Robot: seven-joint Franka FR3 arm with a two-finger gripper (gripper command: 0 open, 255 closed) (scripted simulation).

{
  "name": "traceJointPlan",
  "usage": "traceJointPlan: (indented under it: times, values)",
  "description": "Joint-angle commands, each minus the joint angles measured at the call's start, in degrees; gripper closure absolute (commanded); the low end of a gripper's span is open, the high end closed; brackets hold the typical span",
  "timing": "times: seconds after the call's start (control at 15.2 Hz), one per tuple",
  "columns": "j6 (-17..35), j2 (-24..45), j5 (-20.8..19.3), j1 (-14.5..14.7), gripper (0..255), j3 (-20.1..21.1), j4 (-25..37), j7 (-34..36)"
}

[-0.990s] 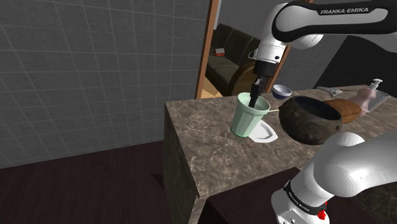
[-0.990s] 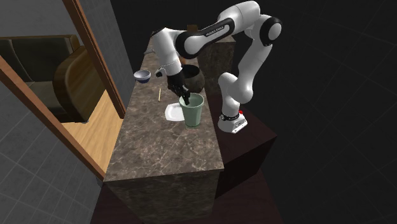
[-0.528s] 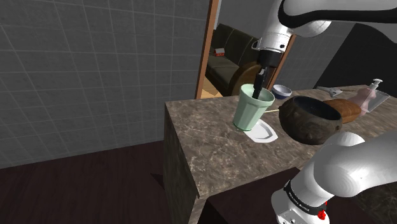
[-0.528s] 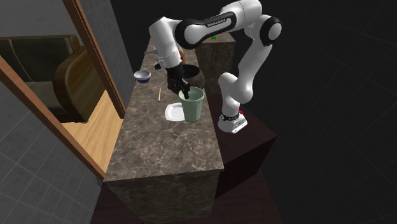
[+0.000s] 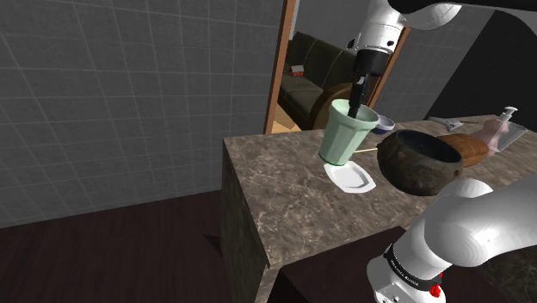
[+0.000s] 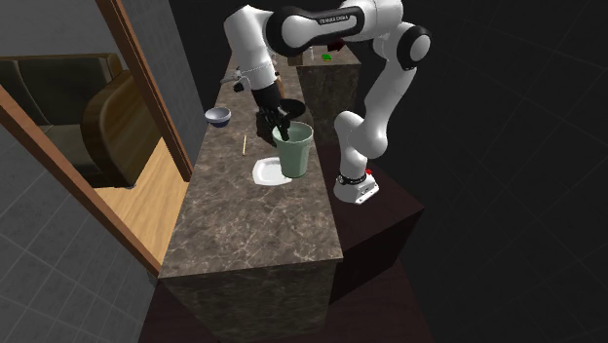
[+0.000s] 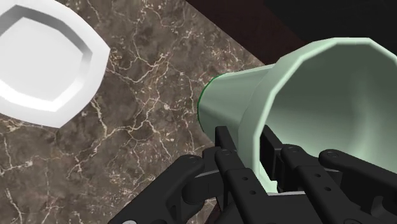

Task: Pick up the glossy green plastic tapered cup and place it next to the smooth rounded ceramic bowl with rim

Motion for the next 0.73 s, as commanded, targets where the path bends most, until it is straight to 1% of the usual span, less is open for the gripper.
traceJointPlan:
  times: [0.0,0.33,0.66]
  values:
    - [-0.8,0.2,0.1,0.1,255,0.0,1.0,0.2]
    - [-0.6,4.3,-3.6,-1.9,255,-5.5,3.7,-6.9]
    - [-0.1,10.0,-6.3,-3.5,255,-11.0,8.0,-14.2]
